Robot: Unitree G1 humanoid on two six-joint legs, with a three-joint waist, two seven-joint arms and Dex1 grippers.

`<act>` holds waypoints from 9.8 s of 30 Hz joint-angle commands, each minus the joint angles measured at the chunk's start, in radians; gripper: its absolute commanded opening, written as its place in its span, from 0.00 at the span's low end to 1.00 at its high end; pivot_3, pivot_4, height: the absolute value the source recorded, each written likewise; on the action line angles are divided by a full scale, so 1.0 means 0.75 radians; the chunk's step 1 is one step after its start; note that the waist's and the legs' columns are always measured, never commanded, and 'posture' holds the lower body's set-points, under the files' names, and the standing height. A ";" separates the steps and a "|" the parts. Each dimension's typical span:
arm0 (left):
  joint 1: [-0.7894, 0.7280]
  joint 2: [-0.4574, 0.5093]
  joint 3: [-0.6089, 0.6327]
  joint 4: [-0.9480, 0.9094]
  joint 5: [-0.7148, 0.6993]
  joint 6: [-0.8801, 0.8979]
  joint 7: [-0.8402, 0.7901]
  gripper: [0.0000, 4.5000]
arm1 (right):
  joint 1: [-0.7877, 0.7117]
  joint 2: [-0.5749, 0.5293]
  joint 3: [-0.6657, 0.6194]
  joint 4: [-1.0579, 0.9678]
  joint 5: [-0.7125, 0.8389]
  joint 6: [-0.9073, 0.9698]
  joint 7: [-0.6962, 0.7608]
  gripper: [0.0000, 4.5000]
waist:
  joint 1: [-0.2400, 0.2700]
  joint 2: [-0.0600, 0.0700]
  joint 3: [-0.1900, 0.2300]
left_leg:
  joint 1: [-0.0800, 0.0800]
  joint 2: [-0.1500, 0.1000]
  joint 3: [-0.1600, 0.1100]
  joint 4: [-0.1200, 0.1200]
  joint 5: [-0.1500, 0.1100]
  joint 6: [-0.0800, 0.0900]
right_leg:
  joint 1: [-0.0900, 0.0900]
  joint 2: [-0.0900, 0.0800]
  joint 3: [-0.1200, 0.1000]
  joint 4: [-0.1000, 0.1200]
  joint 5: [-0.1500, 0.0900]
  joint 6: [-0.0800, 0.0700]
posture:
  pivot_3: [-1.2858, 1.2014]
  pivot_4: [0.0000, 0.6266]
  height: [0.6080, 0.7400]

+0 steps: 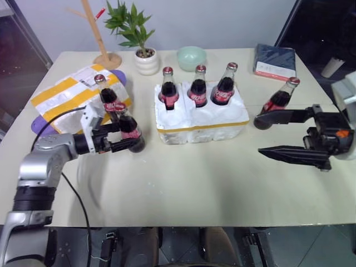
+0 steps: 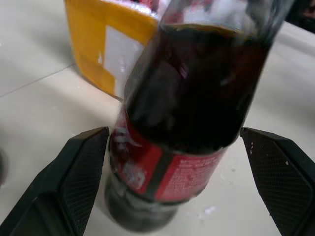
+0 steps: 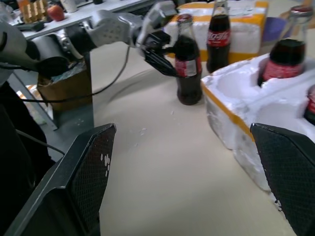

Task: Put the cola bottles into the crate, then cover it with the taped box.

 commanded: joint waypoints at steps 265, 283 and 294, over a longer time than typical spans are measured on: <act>0.790 0.278 0.457 -0.381 1.014 -0.196 1.063 1.00 | -0.203 0.048 -0.007 0.236 -0.270 -0.042 0.009 0.99 | 0.009 0.000 0.015 | -0.001 0.000 0.005 0.009 0.000 0.001 | 0.000 0.000 0.007 -0.001 0.005 -0.005 | 0.52 0.24 0.99; -0.008 0.273 -0.156 0.684 1.284 -0.654 1.314 1.00 | -0.117 0.044 -0.178 0.105 -0.073 0.052 -0.164 0.99 | 0.001 -0.004 0.013 | -0.003 0.000 0.007 0.006 0.000 0.000 | -0.004 0.000 0.006 0.000 0.010 0.004 | 0.52 0.24 0.99; -0.315 0.230 -0.295 1.116 1.316 -0.780 1.354 0.48 | -0.004 0.034 -0.291 0.051 -0.031 0.063 -0.238 1.00 | 0.002 -0.004 0.012 | -0.003 0.000 0.006 0.007 0.000 0.000 | -0.003 0.000 0.006 0.001 0.010 0.005 | 0.52 0.24 0.99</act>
